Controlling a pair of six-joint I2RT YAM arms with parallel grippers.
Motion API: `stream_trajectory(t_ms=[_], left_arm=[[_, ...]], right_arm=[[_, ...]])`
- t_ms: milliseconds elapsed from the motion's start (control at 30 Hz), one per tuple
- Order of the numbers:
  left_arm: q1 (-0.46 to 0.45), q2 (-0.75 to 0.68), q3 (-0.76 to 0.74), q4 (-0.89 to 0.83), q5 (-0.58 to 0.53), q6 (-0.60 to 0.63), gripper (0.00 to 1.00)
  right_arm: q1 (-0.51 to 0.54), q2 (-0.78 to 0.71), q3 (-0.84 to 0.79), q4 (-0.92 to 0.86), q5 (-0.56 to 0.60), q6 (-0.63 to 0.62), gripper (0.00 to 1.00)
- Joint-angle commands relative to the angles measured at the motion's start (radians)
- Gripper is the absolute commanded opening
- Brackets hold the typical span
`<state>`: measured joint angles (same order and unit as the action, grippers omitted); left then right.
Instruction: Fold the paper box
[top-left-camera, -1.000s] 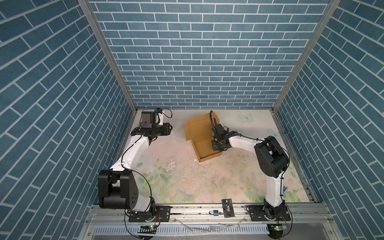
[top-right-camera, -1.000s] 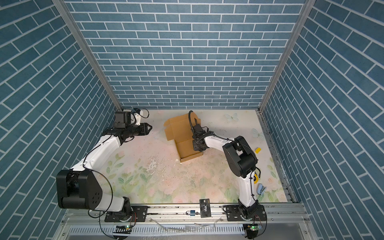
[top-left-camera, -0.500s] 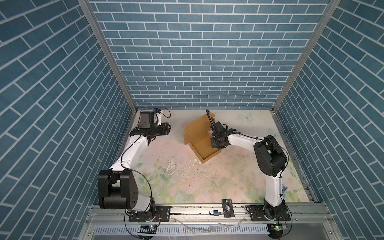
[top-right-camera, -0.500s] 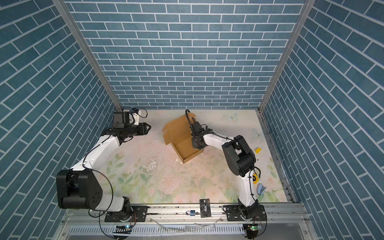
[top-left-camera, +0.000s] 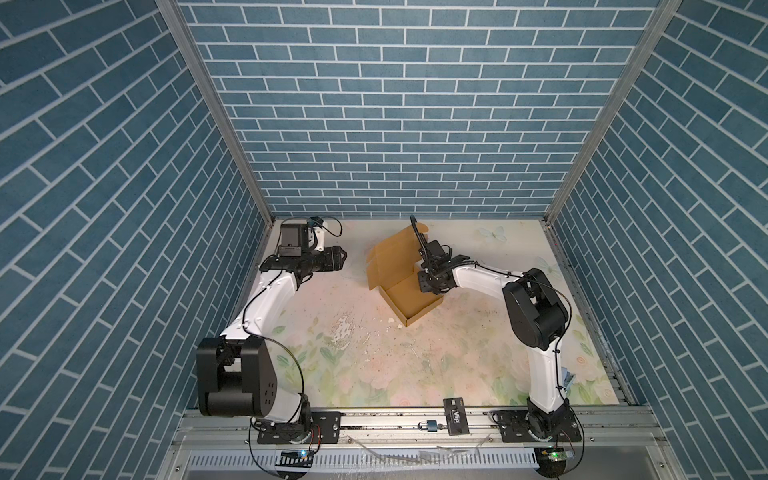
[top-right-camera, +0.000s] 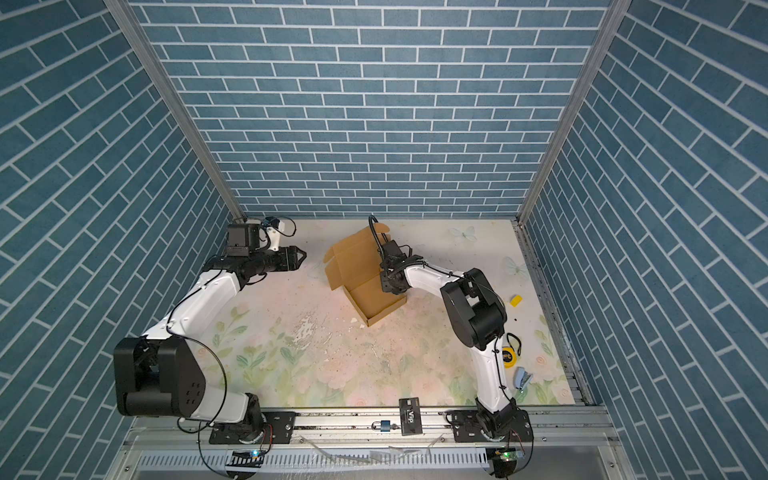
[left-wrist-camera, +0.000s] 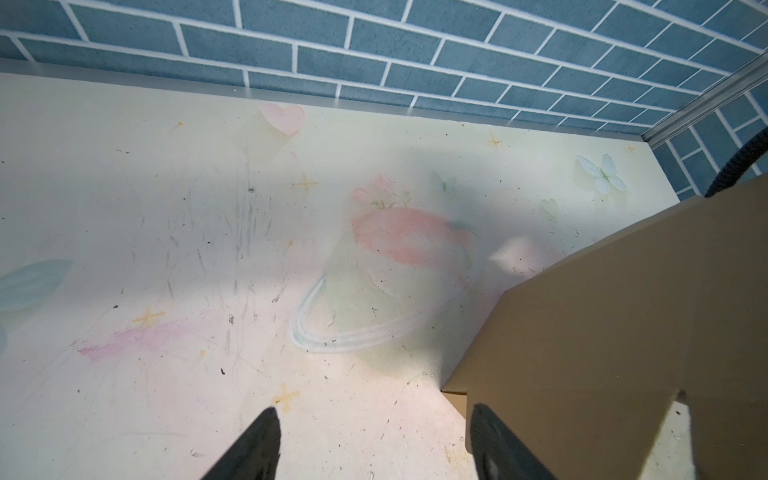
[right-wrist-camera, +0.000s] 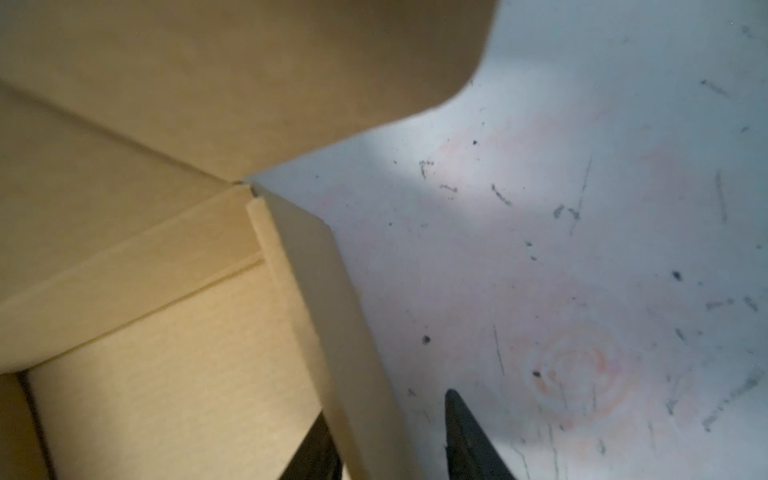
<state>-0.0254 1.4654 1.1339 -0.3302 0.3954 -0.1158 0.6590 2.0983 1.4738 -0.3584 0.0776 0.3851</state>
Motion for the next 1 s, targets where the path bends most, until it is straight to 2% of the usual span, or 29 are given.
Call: stream_trajectory(t_ms=[0,100,300,400,500,667,767,900,967], left_arm=[[0.005,0.01,-0.008,-0.005,0.017,0.016,0.78],[0.005,0.015,-0.016,0.005,0.006,0.028,0.82],[0.005,0.023,0.003,-0.003,0.023,0.005,0.82],[0.005,0.03,-0.011,0.017,0.015,0.005,0.82],[0.005,0.021,-0.004,-0.004,0.019,0.003,0.82],[0.005,0.033,-0.017,0.021,0.01,0.005,0.82],[0.005,0.033,0.002,-0.003,0.025,-0.002,0.82],[0.007,0.054,-0.007,0.012,0.022,0.004,0.82],[0.007,0.067,0.013,-0.011,0.016,-0.006,0.82]], right_arm=[[-0.009,0.036,0.027,-0.017,-0.016,-0.025,0.38],[-0.01,0.03,-0.005,0.012,-0.004,-0.017,0.31],[-0.015,0.032,-0.005,0.0,0.011,-0.004,0.15],[-0.016,0.013,-0.044,0.04,0.041,0.004,0.1],[-0.023,0.034,0.0,-0.03,0.069,0.03,0.06],[-0.025,0.023,-0.033,0.014,0.15,0.098,0.06],[-0.032,0.039,0.023,-0.062,0.173,0.132,0.06],[-0.038,0.031,-0.007,-0.024,0.155,0.137,0.1],[-0.046,0.052,0.026,-0.078,0.125,0.134,0.14]])
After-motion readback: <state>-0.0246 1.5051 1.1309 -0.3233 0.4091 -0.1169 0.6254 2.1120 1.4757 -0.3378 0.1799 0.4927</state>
